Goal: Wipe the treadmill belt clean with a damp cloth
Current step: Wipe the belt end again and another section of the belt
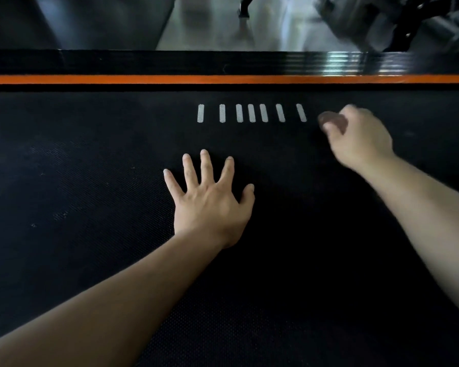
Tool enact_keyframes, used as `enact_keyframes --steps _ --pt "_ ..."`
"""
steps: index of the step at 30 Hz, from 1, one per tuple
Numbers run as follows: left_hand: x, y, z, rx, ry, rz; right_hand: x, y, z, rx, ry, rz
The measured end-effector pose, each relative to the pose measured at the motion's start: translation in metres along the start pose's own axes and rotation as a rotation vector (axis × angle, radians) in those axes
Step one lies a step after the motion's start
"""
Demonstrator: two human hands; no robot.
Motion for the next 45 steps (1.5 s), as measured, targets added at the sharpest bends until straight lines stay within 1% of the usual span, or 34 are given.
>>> enact_keyframes --steps 1,2,3,5,6,7,8,11,12,13,14,17,18,19,20,22,23,24,25,26,28,30,31,32,33,35,36,37,38,40,41,42,43,45 --pt "0.0 0.0 0.0 -0.001 0.003 -0.002 -0.002 -0.012 -0.01 -0.018 0.014 0.007" --pt "0.0 0.001 0.0 0.0 0.007 0.0 -0.001 -0.032 -0.028 -0.09 0.05 -0.004" --pt "0.0 0.001 0.0 -0.002 0.012 0.004 -0.001 -0.058 -0.052 -0.19 0.114 -0.034" --pt "0.0 0.0 0.0 -0.004 0.02 0.011 -0.008 -0.118 -0.092 -0.388 0.271 -0.154" --pt "0.0 0.0 0.0 -0.004 0.022 0.012 -0.01 -0.135 -0.095 -0.437 0.289 -0.2" --pt "0.0 0.0 0.0 -0.005 0.024 0.012 -0.013 -0.138 -0.089 -0.441 0.275 -0.192" --pt "0.0 0.0 0.0 -0.006 0.027 0.011 -0.017 -0.129 -0.076 -0.394 0.25 -0.143" --pt "0.0 -0.001 0.0 -0.004 0.04 0.006 -0.017 -0.094 -0.019 -0.041 0.128 -0.029" --pt "0.0 -0.001 -0.001 -0.009 0.041 0.004 -0.017 -0.096 -0.021 -0.021 0.103 -0.02" --pt "0.0 -0.001 0.0 -0.011 0.044 0.0 -0.018 -0.107 -0.032 -0.06 0.102 -0.028" --pt "0.0 -0.001 0.0 -0.011 0.049 0.0 -0.019 -0.127 -0.051 -0.145 0.142 -0.059" --pt "-0.002 -0.002 0.0 -0.007 0.053 0.006 -0.031 -0.209 -0.107 -0.506 0.312 -0.267" --pt "-0.002 -0.002 0.0 -0.005 0.049 0.007 -0.032 -0.219 -0.107 -0.58 0.304 -0.309" --pt "-0.002 -0.002 0.0 -0.005 0.043 0.006 -0.033 -0.212 -0.099 -0.587 0.292 -0.3" --pt "-0.002 -0.003 0.0 -0.002 0.039 0.006 -0.034 -0.194 -0.084 -0.512 0.266 -0.255" --pt "-0.003 -0.004 0.001 0.005 0.024 0.01 -0.03 -0.153 -0.04 -0.233 0.161 -0.155" --pt "-0.003 -0.005 0.001 0.008 0.012 0.013 -0.029 -0.146 -0.026 -0.133 0.117 -0.122" --pt "-0.004 -0.006 0.001 0.012 -0.001 0.016 -0.027 -0.148 -0.026 -0.108 0.097 -0.104" --pt "-0.004 -0.007 0.001 0.018 -0.014 0.017 -0.029 -0.159 -0.038 -0.147 0.108 -0.099" --pt "-0.005 -0.007 0.001 0.024 -0.025 0.016 -0.033 -0.177 -0.057 -0.245 0.161 -0.112" --pt "-0.006 -0.008 0.001 0.027 -0.042 0.01 -0.043 -0.223 -0.093 -0.462 0.325 -0.21" --pt "-0.007 -0.009 0.0 0.017 -0.053 -0.011 -0.044 -0.242 -0.1 -0.621 0.353 -0.301" --pt "-0.009 -0.011 0.002 0.017 -0.056 -0.018 -0.043 -0.234 -0.093 -0.639 0.323 -0.294" --pt "-0.01 -0.013 0.005 0.024 -0.058 -0.021 -0.041 -0.217 -0.079 -0.597 0.273 -0.249" --pt "-0.011 -0.018 0.011 0.044 -0.055 -0.022 -0.039 -0.194 -0.057 -0.483 0.212 -0.205" --pt "-0.01 -0.029 0.03 0.112 -0.055 -0.024 -0.037 -0.158 -0.008 -0.185 0.103 -0.131" --pt "-0.008 -0.036 0.041 0.139 -0.066 -0.037 -0.036 -0.156 0.001 -0.103 0.098 -0.113" --pt "-0.004 -0.042 0.049 0.15 -0.081 -0.055 -0.038 -0.165 -0.006 -0.116 0.105 -0.103" --pt "0.001 -0.048 0.055 0.147 -0.09 -0.07 -0.042 -0.181 -0.024 -0.208 0.131 -0.094" --pt "0.009 -0.054 0.06 0.134 -0.076 -0.079 -0.049 -0.223 -0.062 -0.426 0.246 -0.166" --pt "0.01 -0.056 0.061 0.135 -0.065 -0.071 -0.047 -0.23 -0.064 -0.491 0.277 -0.219" --pt "0.011 -0.056 0.061 0.135 -0.056 -0.063 -0.045 -0.222 -0.058 -0.506 0.28 -0.24" --pt "0.011 -0.057 0.061 0.133 -0.046 -0.06 -0.043 -0.205 -0.044 -0.467 0.251 -0.216" --pt "0.01 -0.059 0.061 0.12 -0.03 -0.062 -0.04 -0.162 -0.001 -0.262 0.135 -0.118"
Point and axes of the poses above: each hand's wrist, its own y-axis towards the middle knuckle, its own x-axis out of the palm, z = x × y, the point moved 9 cm from there along y, towards the middle knuckle, and after that the axes turned 3 degrees about -x, right-handed, at the moved point
